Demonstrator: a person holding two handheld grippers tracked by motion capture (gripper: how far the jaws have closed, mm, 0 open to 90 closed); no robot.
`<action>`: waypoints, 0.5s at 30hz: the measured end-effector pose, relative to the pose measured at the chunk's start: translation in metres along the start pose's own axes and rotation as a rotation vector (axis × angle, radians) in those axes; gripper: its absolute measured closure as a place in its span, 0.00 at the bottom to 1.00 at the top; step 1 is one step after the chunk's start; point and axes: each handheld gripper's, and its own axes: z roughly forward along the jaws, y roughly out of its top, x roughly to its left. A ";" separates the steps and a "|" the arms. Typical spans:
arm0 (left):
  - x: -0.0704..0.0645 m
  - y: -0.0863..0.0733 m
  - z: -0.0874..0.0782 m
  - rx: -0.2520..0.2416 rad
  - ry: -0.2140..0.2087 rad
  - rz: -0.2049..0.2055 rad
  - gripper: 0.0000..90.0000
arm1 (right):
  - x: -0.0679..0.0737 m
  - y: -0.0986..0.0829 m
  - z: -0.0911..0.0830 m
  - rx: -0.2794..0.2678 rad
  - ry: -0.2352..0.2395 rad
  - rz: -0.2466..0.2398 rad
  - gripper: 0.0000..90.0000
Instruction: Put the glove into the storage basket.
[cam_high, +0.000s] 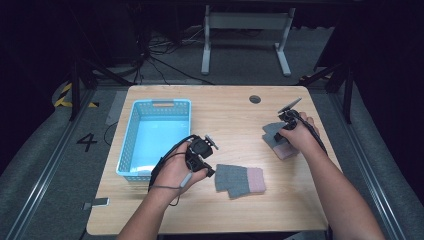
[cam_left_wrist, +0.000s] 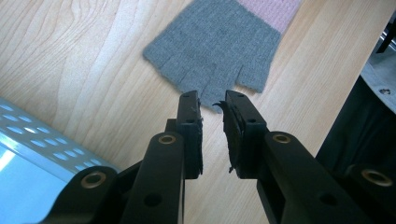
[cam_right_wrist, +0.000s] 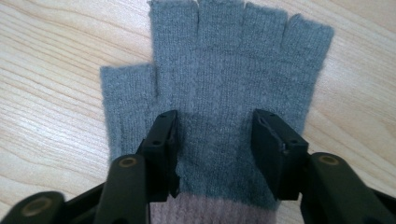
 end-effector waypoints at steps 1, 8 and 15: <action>0.000 0.000 0.000 -0.003 0.001 -0.001 0.85 | 0.000 0.000 0.000 0.002 0.002 0.001 0.65; 0.002 -0.001 0.000 -0.002 -0.002 -0.001 0.86 | 0.000 -0.003 -0.001 -0.014 0.048 0.000 0.87; 0.003 0.000 -0.001 -0.001 -0.002 0.000 0.86 | -0.001 -0.006 -0.002 -0.033 0.052 0.001 0.89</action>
